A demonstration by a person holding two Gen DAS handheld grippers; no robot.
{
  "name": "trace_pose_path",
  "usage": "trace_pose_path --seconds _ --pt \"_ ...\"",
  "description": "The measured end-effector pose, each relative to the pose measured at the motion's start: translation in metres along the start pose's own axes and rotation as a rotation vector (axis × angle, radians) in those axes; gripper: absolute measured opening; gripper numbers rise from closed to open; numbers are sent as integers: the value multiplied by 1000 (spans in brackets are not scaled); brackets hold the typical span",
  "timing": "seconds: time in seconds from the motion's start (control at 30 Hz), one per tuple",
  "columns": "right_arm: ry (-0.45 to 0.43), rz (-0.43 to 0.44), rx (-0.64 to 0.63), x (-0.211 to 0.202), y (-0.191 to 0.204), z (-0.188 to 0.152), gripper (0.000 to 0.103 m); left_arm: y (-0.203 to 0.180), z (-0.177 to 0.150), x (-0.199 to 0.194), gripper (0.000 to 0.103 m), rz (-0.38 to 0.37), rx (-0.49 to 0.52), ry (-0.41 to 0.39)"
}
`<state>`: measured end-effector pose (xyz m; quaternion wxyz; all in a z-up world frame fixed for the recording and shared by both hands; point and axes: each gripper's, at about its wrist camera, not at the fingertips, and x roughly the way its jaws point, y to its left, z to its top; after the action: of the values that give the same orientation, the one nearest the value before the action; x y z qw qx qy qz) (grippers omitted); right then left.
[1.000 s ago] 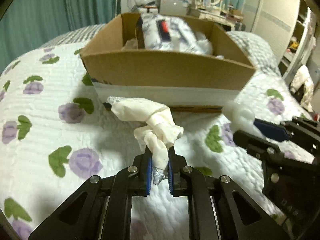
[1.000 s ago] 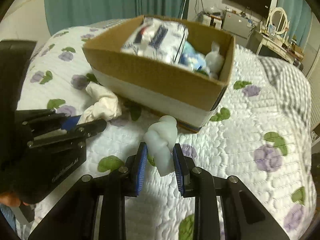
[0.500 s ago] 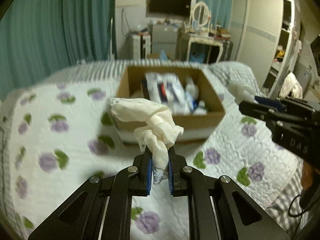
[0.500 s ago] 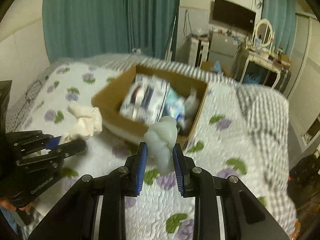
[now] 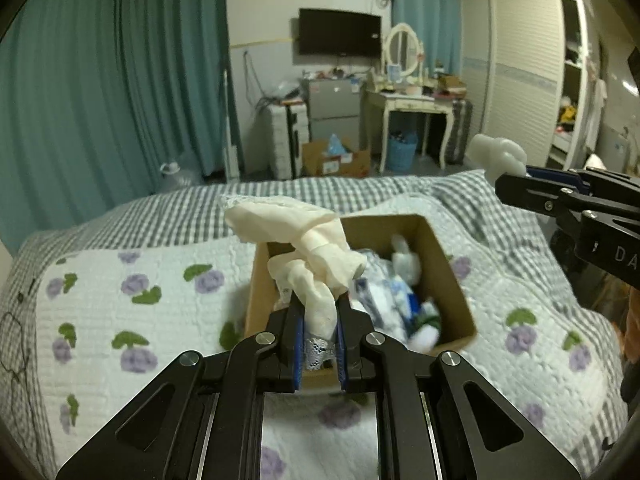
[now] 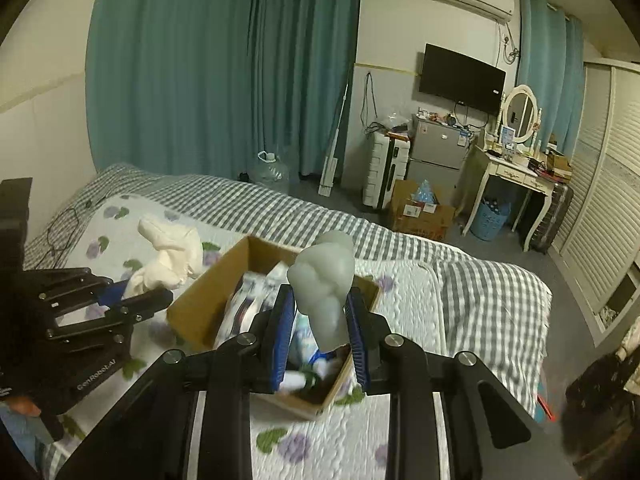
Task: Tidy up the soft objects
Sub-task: 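Lower the cream bundle into the box with the left tool while the right tool drops the white bundle in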
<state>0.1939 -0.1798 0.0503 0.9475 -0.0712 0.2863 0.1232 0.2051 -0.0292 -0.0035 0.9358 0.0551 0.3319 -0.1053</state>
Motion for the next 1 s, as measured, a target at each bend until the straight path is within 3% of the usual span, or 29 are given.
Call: trace_pose_path --seconds 0.23,0.5,0.83,0.87,0.93,0.97,1.0 --pt "46 69 14 79 -17 13 26 8 9 50 12 25 -2 70" --pt "141 89 32 159 -28 -2 26 13 -9 103 12 58 40 182" --pt "190 107 66 193 -33 -12 32 5 -17 112 17 80 78 220" --pt "198 97 66 193 -32 -12 35 5 -17 109 18 82 80 223" --pt "203 72 65 186 -32 -10 54 2 -16 97 26 91 87 221" --pt "197 60 70 181 -32 -8 64 3 -15 94 37 94 89 217" --pt "185 49 79 172 -33 -5 66 2 -14 86 50 101 94 208"
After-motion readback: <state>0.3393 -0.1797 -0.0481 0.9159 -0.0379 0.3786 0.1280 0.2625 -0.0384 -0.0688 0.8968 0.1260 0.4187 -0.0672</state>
